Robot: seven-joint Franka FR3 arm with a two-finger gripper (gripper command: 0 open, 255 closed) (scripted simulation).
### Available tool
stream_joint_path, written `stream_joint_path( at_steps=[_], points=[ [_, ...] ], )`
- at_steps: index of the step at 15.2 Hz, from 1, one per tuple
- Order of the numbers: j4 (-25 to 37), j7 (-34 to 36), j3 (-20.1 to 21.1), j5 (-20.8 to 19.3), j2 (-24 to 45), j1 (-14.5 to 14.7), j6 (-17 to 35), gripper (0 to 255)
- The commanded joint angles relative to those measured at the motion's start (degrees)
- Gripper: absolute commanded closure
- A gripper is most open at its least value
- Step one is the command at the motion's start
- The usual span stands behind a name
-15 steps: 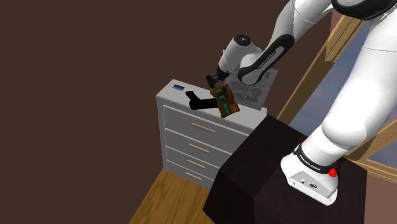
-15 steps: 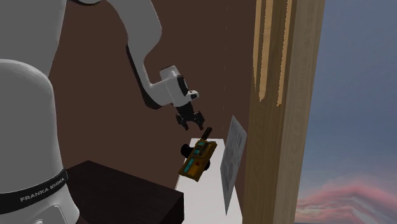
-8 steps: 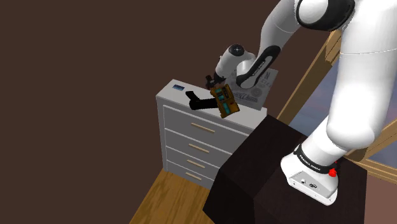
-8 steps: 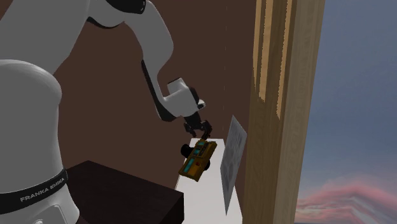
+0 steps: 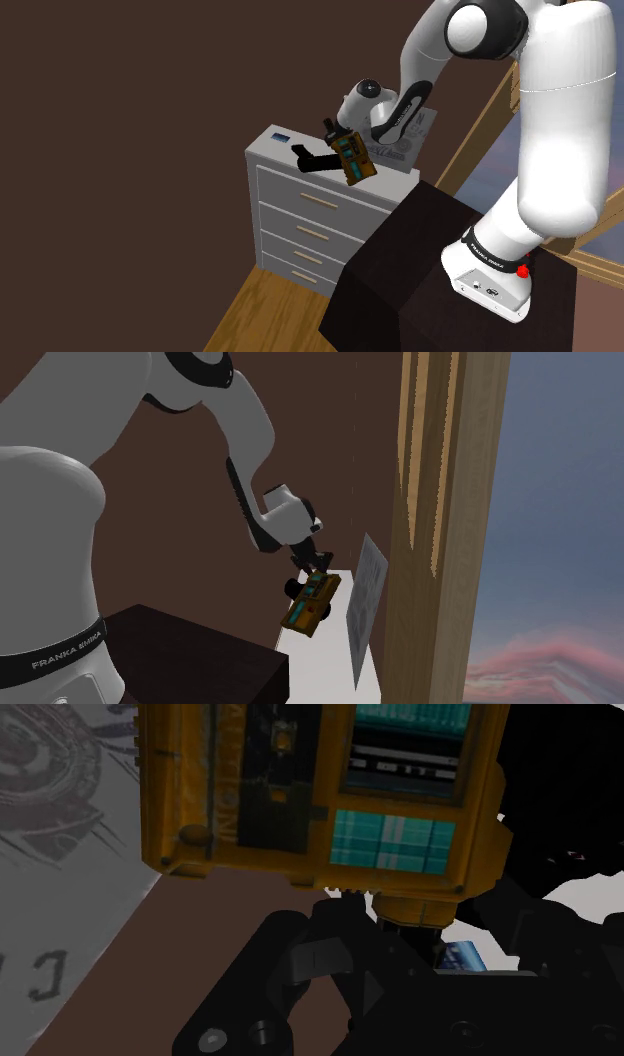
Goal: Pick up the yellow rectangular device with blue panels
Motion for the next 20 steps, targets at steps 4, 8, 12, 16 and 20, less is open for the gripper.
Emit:
stream_joint_path(
  at_steps=[4, 8, 12, 16, 20],
  points=[
    [0.0, 0.0, 0.0, 0.0, 0.1, 0.0, 0.0, 255],
    [0.0, 0.2, -0.3, -0.2, 0.1, 0.3, 0.2, 255],
    [-1.7, -3.9, 4.4, 2.0, -3.8, -3.9, -2.9, 255],
    [-3.3, -8.3, 8.8, 5.0, -7.3, -7.6, -5.7, 255],
    [-4.6, -12.8, 12.8, 8.6, -10.6, -10.9, -8.2, 255]
  ],
)
